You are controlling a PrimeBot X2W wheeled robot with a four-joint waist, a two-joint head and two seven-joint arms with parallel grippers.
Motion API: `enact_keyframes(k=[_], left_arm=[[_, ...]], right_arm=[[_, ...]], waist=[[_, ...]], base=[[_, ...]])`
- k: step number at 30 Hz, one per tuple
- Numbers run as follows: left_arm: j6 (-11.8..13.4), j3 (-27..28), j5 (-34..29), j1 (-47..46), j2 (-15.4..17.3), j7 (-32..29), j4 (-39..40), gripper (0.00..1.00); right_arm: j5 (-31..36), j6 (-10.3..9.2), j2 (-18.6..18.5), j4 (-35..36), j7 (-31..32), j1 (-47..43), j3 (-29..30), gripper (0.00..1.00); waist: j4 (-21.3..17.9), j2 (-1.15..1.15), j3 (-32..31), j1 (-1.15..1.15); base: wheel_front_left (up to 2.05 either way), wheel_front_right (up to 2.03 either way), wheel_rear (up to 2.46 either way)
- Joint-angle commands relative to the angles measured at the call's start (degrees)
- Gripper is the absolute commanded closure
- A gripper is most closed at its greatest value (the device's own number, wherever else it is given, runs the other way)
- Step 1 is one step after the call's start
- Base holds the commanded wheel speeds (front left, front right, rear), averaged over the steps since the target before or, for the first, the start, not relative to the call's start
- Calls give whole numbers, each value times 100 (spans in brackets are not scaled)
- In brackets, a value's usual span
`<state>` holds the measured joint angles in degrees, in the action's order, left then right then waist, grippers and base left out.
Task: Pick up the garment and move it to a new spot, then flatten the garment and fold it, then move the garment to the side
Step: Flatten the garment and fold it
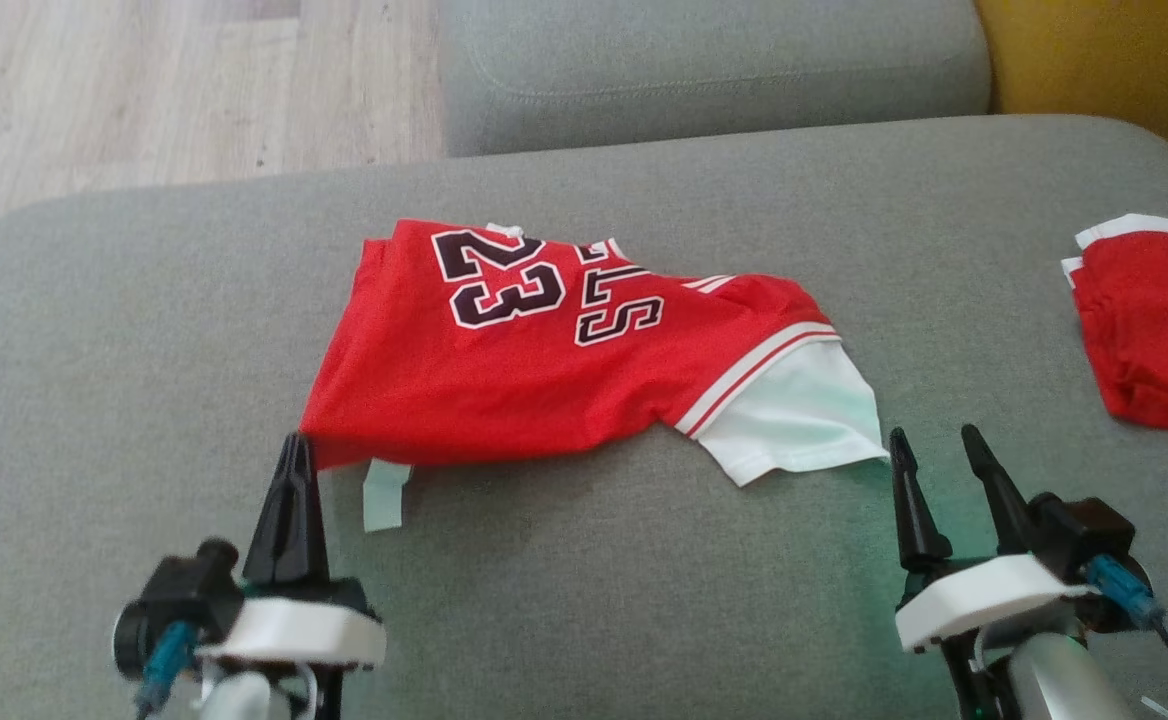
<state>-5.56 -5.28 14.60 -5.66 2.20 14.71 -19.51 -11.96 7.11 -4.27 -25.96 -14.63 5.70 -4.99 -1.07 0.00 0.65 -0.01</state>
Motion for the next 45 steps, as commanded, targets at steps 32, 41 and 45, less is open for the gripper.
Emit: enact_keyframes(k=[32, 41, 45], left_arm=[[528, 538, -739, -164, 233, 28, -1044, 0], [424, 493, -787, 26, 114, 29, -776, 0], [374, 392, -781, -133, 91, 29, -773, 0]], right_arm=[[246, 37, 137, 280, -37, 305, -123, 0], [198, 37, 138, 16, -37, 340, 14, 0], [335, 37, 138, -395, -37, 698, 319, 0]], waist=[[-74, 0, 176, 1], [66, 0, 264, 1], [137, 0, 528, 1]], base=[[0, 0, 0], [0, 0, 0], [0, 0, 0]])
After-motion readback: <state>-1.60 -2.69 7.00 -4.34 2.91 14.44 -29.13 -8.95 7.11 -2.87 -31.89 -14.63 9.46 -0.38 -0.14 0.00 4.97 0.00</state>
